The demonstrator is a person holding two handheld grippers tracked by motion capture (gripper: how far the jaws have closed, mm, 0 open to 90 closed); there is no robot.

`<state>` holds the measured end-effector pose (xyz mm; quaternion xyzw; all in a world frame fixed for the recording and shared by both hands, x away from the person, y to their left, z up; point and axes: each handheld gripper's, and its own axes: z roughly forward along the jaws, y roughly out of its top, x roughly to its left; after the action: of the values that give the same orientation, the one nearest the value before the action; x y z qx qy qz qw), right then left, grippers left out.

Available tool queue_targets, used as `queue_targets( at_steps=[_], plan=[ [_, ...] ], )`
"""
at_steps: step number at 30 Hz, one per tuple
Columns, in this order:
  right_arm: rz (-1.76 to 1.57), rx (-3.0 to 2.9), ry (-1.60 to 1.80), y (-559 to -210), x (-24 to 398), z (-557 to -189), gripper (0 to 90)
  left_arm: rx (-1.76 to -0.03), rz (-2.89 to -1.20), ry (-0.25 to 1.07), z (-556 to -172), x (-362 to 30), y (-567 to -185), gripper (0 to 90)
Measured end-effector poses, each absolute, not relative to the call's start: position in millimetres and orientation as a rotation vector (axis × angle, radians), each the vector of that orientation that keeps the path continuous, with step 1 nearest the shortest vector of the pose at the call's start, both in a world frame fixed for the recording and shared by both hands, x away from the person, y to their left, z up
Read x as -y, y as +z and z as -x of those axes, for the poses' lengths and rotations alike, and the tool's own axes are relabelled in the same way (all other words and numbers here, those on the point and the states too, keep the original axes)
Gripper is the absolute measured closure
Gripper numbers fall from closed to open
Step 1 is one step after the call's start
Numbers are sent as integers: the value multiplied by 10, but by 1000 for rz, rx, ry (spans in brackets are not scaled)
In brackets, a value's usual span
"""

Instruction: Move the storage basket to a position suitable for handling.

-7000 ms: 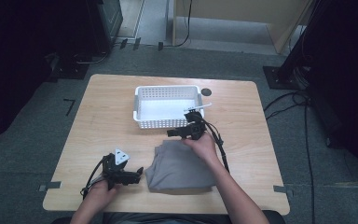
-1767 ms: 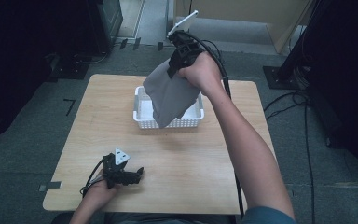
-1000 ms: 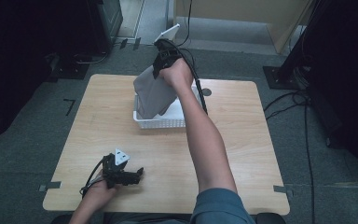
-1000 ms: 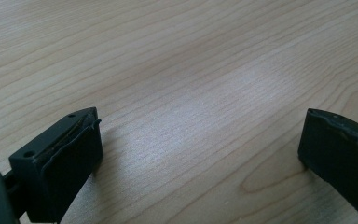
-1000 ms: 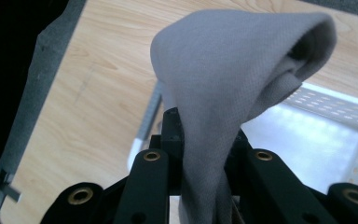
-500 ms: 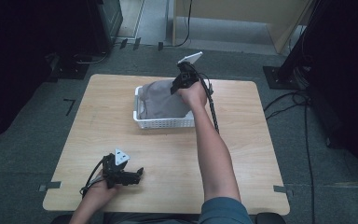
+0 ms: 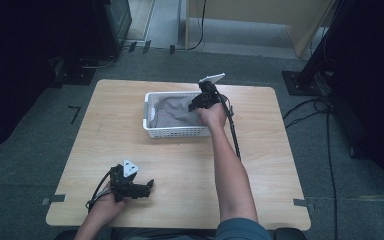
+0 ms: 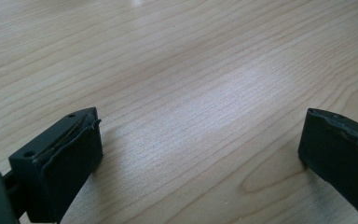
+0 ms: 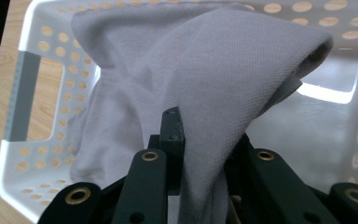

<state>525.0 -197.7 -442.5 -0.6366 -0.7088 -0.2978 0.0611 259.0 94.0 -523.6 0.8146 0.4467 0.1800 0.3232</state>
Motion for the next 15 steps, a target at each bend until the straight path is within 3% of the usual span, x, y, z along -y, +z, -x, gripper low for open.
queue_targets(
  at_steps=[15],
  plan=[
    [1934,2147,-918,-4575,2067,-5253,676,-1169,-2141,471,-2586,-942,-5235,0]
  ],
)
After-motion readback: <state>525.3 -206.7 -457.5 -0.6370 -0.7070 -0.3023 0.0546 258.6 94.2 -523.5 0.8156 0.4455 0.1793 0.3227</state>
